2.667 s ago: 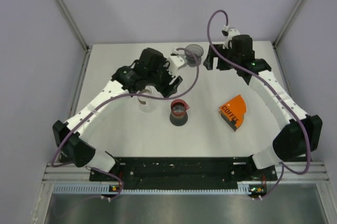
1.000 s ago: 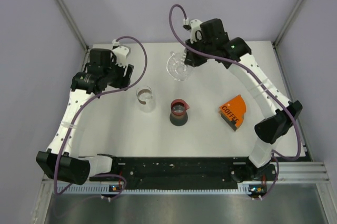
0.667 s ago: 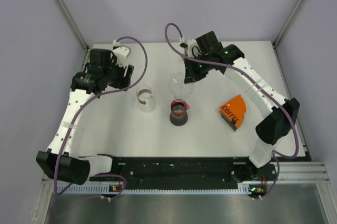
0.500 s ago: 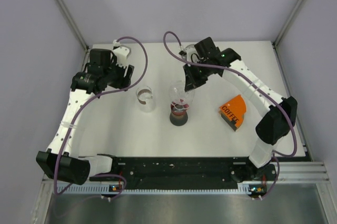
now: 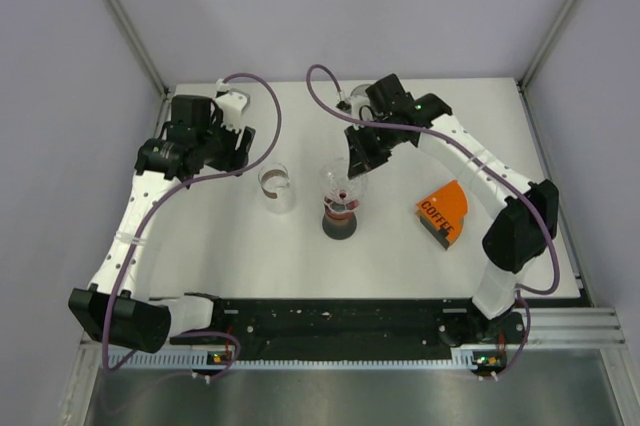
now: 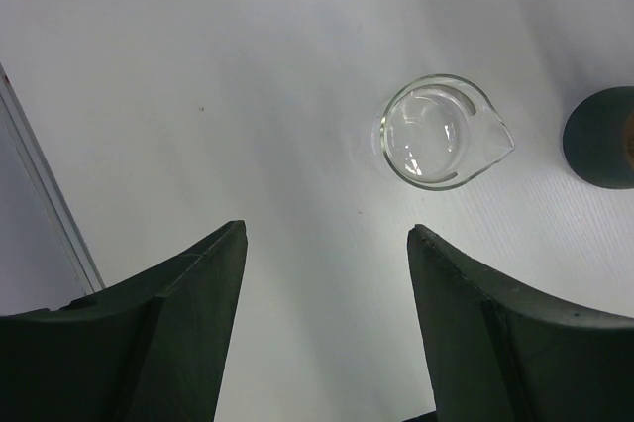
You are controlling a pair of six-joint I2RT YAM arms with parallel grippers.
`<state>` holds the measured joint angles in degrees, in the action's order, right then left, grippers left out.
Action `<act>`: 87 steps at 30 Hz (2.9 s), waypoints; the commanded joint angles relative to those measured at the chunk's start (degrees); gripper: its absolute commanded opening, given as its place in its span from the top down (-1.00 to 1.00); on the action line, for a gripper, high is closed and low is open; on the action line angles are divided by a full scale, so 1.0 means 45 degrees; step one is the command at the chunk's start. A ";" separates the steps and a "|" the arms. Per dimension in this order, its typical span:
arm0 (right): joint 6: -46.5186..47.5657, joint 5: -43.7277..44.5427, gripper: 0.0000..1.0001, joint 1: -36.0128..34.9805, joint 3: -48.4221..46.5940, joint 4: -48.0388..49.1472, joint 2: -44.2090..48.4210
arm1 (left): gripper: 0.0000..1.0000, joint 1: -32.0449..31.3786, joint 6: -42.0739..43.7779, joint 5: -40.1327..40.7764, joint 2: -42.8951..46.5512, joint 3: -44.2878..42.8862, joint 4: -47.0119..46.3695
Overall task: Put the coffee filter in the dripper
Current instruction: Pick up the coffee dripper from the center of the board, then place the coffee dripper on the coffee server.
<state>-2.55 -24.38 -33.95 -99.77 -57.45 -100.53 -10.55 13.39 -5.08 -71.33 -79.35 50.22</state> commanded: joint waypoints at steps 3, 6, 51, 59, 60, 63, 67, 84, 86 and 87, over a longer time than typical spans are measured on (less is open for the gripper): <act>0.0136 -0.0344 1.00 -0.0052 -0.0193 0.0404 -0.0374 | -0.43 0.0078 0.0111 -0.0160 0.0343 0.0017 -0.0261; 0.0136 -0.0402 1.00 -0.0052 -0.0174 0.0404 -0.0530 | -0.43 0.0078 0.0130 -0.0199 0.0324 0.0036 -0.0222; -0.6466 0.4035 -0.98 0.8131 1.3379 0.7608 0.8220 | -0.43 0.0058 0.0443 -0.1605 0.0363 -0.0218 0.0071; -0.6485 0.1865 -0.24 0.8405 1.4045 0.9035 0.7536 | -0.43 0.0058 0.0423 -0.1605 0.0441 -0.0276 0.0110; -0.6504 0.1651 -0.09 0.8405 1.4084 0.9191 0.7555 | -0.43 0.0058 0.0423 -0.1605 0.0441 -0.0296 0.0110; -0.6524 0.1045 0.29 0.8405 1.4143 0.9757 0.7400 | -0.43 0.0058 0.0404 -0.1605 0.0441 -0.0296 0.0091; -0.6349 -0.0067 0.55 0.8424 1.4143 1.0265 0.6601 | -0.43 0.0058 0.0365 -0.1702 0.0441 -0.0277 0.0091; -0.8086 -0.4228 1.00 0.8405 1.5041 1.4093 0.4801 | -0.42 0.0058 0.0287 -0.1878 0.0558 -0.0257 0.0013; -0.8262 -0.4503 1.00 0.8405 1.5080 1.4426 0.4762 | -0.42 0.0058 0.0287 -0.1879 0.0577 -0.0218 -0.0007; -0.8262 -0.4581 1.00 0.8405 1.5042 1.4485 0.4801 | -0.42 0.0058 0.0287 -0.1879 0.0558 -0.0237 0.0012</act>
<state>-38.26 -40.64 3.44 -32.21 1.80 -78.94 -10.55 14.90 -12.62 -70.96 -79.02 51.51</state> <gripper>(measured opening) 0.008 0.710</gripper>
